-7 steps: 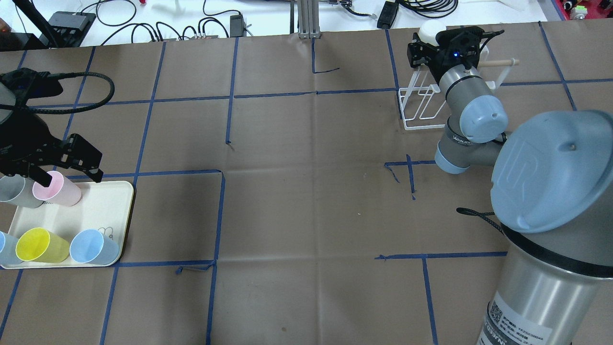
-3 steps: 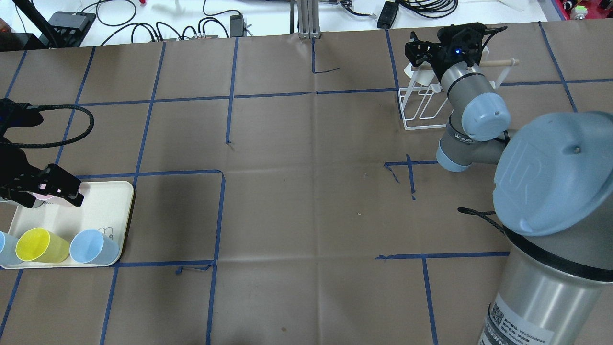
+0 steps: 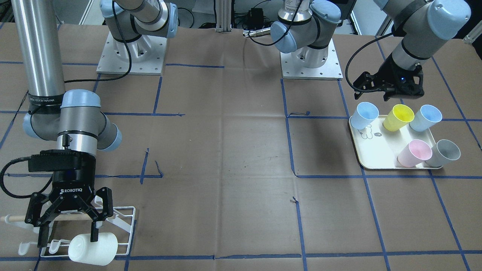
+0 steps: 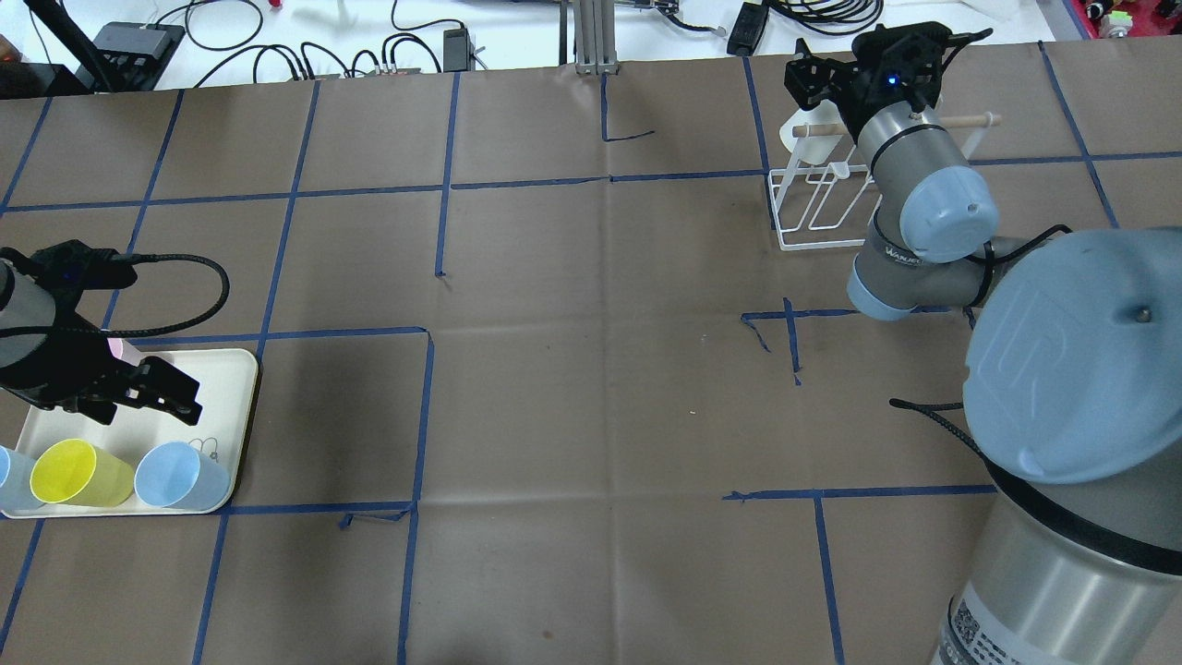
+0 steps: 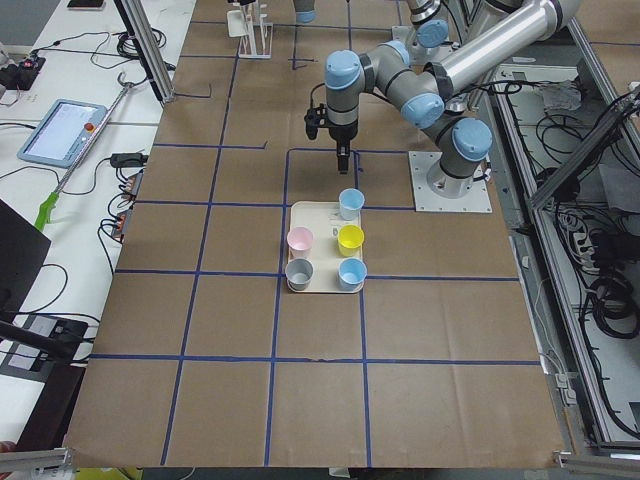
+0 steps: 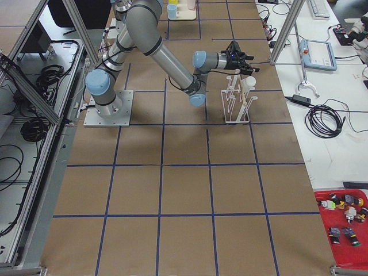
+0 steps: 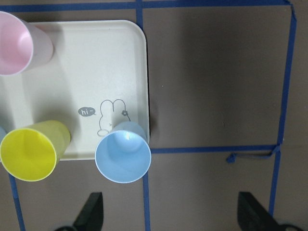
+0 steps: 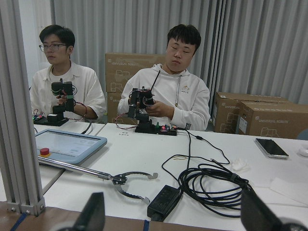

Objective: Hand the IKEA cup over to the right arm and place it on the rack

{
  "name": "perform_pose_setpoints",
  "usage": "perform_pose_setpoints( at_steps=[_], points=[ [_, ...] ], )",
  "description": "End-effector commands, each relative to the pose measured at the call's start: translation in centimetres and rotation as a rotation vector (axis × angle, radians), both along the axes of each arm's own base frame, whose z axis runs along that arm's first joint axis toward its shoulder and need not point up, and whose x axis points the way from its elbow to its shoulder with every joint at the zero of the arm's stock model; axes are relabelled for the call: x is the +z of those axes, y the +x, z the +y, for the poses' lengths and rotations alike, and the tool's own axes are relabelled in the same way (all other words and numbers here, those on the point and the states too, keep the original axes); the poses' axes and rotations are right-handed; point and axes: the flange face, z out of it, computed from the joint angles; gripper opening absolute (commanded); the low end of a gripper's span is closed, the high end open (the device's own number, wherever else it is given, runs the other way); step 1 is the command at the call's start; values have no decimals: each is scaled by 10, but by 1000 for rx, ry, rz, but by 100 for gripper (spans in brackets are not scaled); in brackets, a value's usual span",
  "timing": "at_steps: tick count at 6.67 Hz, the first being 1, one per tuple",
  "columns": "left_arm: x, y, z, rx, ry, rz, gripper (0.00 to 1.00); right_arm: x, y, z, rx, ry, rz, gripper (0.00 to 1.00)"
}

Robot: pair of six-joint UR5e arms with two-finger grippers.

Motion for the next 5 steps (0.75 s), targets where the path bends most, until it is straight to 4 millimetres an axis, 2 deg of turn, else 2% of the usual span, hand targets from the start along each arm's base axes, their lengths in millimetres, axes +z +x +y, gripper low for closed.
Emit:
perform_pose_setpoints(
  at_steps=[1, 2, 3, 4, 5],
  points=[
    [-36, -3, 6, -2, 26, 17, 96, 48, 16, 11, 25, -8, -1, 100],
    [-53, 0, 4, -22, 20, 12, 96, 70, 28, 17, 43, 6, -3, 100],
    [-66, 16, 10, 5, 23, 19, 97, 93, 41, 29, 62, -25, -4, 100],
    [-77, 27, 20, 7, 41, 39, 97, 93, 65, 42, 102, -9, -60, 100],
    [-90, 26, 27, 15, 49, 47, 97, 96, 78, 51, 133, 12, -167, 100]
  ],
)
